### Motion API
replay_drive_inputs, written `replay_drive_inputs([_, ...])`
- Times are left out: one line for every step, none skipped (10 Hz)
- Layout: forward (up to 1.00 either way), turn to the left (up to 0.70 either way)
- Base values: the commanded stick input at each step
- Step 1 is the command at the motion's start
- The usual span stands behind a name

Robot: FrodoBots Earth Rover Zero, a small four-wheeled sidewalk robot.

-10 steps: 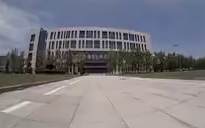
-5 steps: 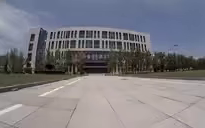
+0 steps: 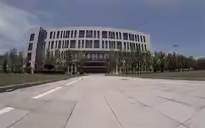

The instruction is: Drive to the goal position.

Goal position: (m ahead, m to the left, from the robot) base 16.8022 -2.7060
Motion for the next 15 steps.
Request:
replay_drive_inputs([0.50,0.01])
replay_drive_inputs([0.50,0.01])
replay_drive_inputs([0.50,0.01])
replay_drive_inputs([0.50,0.01])
replay_drive_inputs([0.50,0.01])
replay_drive_inputs([0.50,0.01])
replay_drive_inputs([0.50,0.01])
replay_drive_inputs([0.50,0.01])
replay_drive_inputs([0.50,0.01])
replay_drive_inputs([0.50,0.01])
replay_drive_inputs([0.50,0.01])
replay_drive_inputs([0.50,0.01])
replay_drive_inputs([0.50,0.01])
replay_drive_inputs([0.50,0.01])
replay_drive_inputs([0.50,0.01])
